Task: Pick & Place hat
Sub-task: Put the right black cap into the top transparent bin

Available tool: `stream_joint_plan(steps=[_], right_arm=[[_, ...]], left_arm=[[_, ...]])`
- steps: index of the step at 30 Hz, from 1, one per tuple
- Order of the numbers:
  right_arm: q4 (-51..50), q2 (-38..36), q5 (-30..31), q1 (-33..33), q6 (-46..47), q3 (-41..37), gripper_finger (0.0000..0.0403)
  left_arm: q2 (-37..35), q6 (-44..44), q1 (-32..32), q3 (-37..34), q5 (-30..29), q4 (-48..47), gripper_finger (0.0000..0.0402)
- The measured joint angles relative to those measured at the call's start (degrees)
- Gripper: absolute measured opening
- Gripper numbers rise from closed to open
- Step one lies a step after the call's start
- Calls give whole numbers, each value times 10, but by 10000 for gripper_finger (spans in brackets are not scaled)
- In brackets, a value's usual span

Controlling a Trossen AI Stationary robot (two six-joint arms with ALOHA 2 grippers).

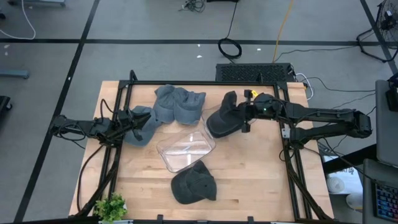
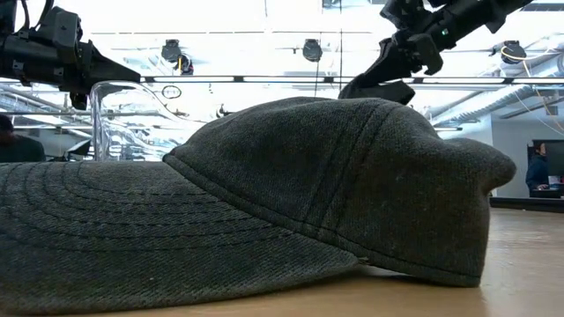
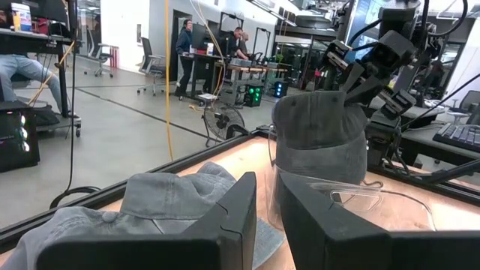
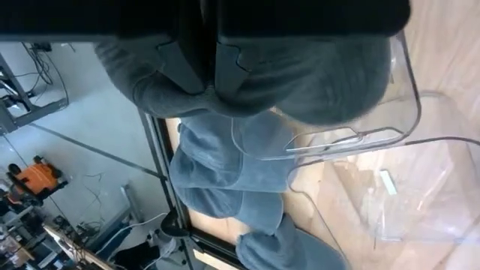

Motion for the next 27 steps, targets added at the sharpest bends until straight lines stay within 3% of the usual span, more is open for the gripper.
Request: stream_joint_plan(steps=[7,19,27], right_arm=[[14,-1,-2,0,9,-15,0],[168,0,-18,0,81,-173,0],[184,0,40,2,112,-202,10]], left_arm=[[0,0,0,0,0,0,67],[0,0,0,0,0,0,67],[0,0,0,0,0,0,67]])
